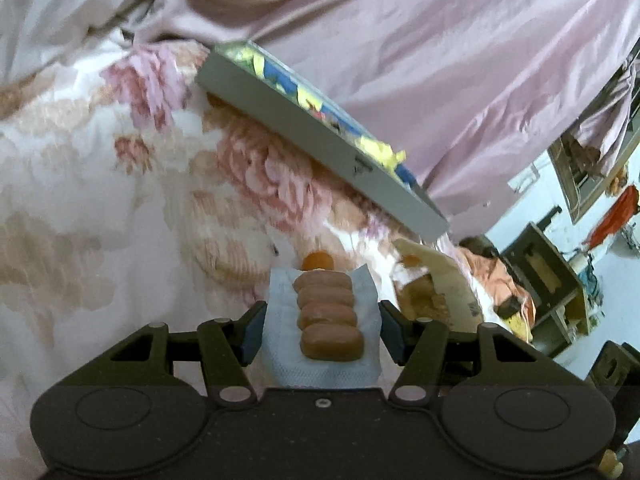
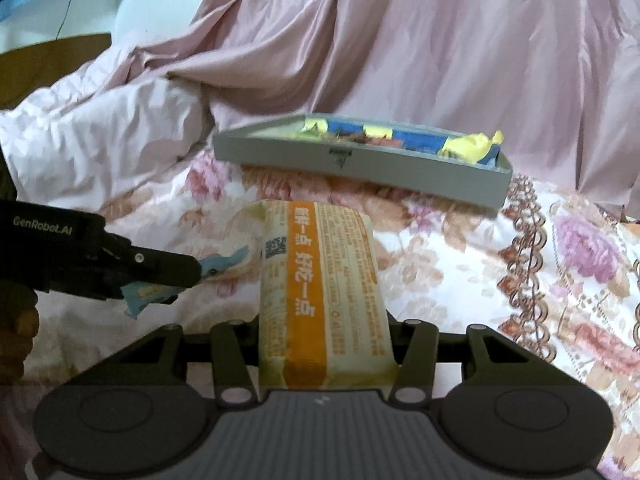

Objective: Organize snacks
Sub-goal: 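Carry the sausage pack with the left gripper while the right carries the bread bag to the tray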

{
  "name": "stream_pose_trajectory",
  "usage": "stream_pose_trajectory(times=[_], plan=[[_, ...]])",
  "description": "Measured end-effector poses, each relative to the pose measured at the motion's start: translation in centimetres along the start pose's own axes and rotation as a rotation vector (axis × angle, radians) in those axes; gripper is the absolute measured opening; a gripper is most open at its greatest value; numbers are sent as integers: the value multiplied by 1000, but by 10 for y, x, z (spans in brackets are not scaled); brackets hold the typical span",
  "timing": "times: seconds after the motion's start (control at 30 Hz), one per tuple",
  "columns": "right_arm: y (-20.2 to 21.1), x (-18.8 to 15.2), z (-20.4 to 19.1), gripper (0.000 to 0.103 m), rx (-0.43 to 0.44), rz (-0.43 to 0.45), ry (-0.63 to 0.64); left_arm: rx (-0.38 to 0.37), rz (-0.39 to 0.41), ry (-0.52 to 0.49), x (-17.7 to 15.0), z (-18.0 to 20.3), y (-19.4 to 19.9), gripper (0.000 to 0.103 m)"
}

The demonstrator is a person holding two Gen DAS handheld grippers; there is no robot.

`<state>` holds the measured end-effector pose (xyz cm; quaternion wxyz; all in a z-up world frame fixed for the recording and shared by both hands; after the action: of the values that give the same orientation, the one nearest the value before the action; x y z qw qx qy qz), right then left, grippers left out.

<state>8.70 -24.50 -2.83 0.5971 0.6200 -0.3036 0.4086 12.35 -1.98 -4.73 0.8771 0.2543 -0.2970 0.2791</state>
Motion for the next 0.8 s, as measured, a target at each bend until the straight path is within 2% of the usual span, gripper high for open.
stream_pose_trajectory(times=[0.3, 0.47, 0.8], plan=[[1, 28, 20, 54, -7, 82, -30, 23, 124, -32, 48, 15, -5, 61], [-12, 62, 32, 54, 6, 138, -24, 52, 174, -68, 88, 25, -26, 61], [-61, 133, 42, 54, 24, 197, -1, 143, 214, -141, 167, 25, -78, 61]])
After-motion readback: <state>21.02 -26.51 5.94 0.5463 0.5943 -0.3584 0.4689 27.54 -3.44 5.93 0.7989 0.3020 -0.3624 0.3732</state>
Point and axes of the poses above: each gripper's, at about its wrist camera, not at the fingertips, and y roughly against the way its jaws point, z to its right, x to its top, the point moved 4 cm from there along -y, roughly the way its jaws point, and after that the axes turned 11 degrees about -x, right-handed, at the moved point
